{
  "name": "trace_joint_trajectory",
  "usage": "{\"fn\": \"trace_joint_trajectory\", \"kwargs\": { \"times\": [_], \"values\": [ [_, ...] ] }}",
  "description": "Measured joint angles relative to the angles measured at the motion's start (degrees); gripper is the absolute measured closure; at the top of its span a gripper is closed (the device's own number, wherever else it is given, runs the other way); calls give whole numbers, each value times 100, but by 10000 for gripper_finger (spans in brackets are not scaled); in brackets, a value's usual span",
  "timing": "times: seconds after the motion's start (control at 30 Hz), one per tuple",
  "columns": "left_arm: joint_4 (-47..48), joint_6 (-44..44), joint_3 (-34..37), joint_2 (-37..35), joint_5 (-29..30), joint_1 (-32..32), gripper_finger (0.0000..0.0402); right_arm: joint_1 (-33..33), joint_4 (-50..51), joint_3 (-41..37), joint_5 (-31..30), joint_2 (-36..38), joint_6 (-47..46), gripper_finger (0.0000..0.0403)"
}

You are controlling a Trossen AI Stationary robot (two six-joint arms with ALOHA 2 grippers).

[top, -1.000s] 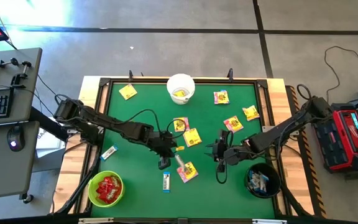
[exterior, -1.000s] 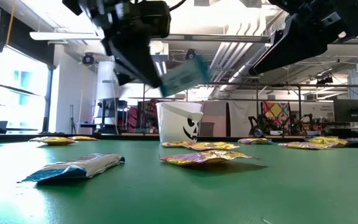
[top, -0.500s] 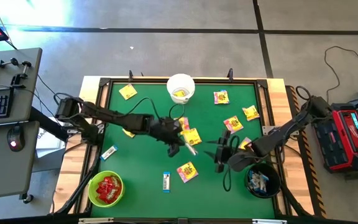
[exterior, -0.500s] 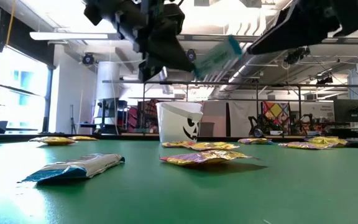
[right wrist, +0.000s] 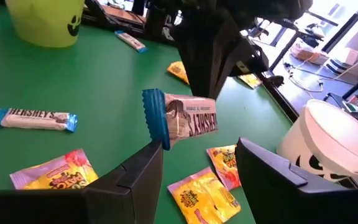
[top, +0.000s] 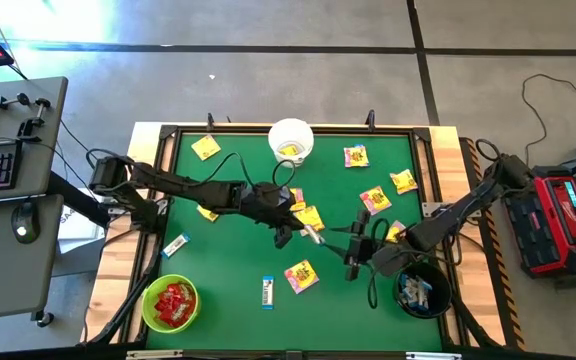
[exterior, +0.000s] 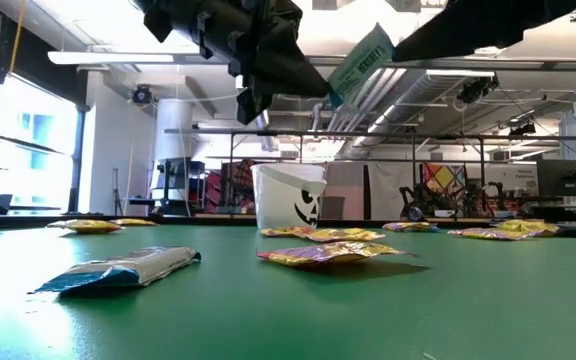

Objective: Sort candy by brand, put in halloween buckets
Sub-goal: Put the white candy into the black bucket

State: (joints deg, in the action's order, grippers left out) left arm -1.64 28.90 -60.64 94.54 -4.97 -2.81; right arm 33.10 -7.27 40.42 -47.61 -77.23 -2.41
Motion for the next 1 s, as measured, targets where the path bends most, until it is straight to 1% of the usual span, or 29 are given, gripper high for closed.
{"fn": "trace_joint_trajectory", "kwargs": {
  "times": [0.07,0.2,0.33,0.43,0.67,0.83,1.0],
  "values": [
    [0,-21,0,0,-11,60,401,97,-36,0,-97,0,75,212],
    [-129,-51,0,0,-82,163,401,250,-113,0,-489,0,139,212],
    [-421,-50,0,0,-342,237,401,213,-118,0,-474,0,108,212],
    [-459,-48,0,0,-355,256,401,95,-123,0,-470,0,125,212],
    [-427,44,0,0,-354,258,401,-132,-658,0,-448,0,794,218],
    [-427,44,0,0,-340,258,401,-253,-695,0,-146,0,815,245],
    [-411,44,0,0,-333,258,401,-419,-685,0,133,0,694,296]
  ]
}}
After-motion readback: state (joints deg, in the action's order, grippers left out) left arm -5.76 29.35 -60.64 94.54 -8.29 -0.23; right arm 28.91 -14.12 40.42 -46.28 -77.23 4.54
